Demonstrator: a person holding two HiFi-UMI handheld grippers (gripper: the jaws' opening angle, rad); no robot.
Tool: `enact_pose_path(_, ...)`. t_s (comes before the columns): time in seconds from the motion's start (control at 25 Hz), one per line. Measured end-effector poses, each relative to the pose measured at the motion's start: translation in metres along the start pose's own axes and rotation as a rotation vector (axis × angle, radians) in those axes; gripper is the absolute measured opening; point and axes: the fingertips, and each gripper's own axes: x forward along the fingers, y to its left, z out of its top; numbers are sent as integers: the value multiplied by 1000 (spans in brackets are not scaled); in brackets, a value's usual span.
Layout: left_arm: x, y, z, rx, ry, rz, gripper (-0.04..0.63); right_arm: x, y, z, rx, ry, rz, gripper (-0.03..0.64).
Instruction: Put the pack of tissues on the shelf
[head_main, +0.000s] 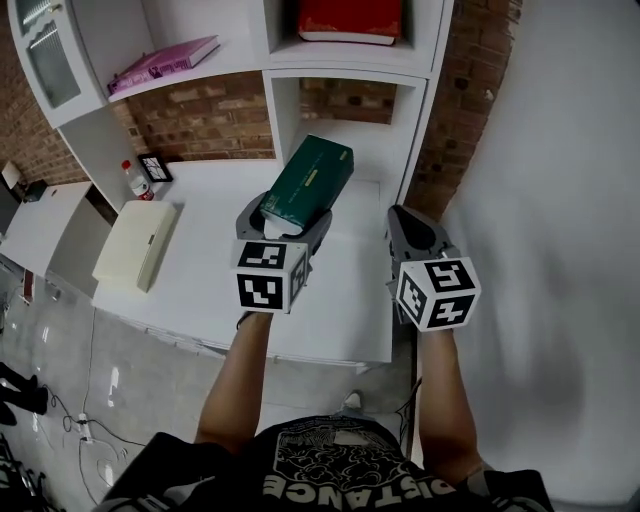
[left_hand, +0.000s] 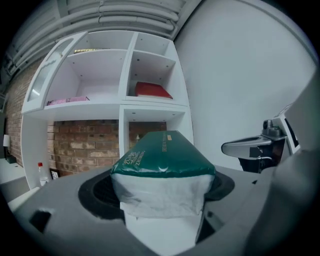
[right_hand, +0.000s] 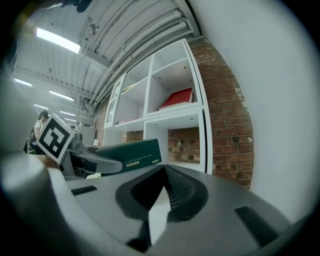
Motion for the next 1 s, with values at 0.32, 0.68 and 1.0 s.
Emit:
enact_pose_path(0.32, 45, 3, 4, 9, 21, 67, 449, 35, -34, 5, -12, -6, 79, -6)
enact_pose_path(0.68, 73, 17, 3, 10, 27, 66, 449, 59, -36, 9, -33, -11, 97, -5)
enact_pose_path(1.0, 101, 27, 6, 26, 27, -12, 449, 78, -35, 10, -27, -12, 34, -3)
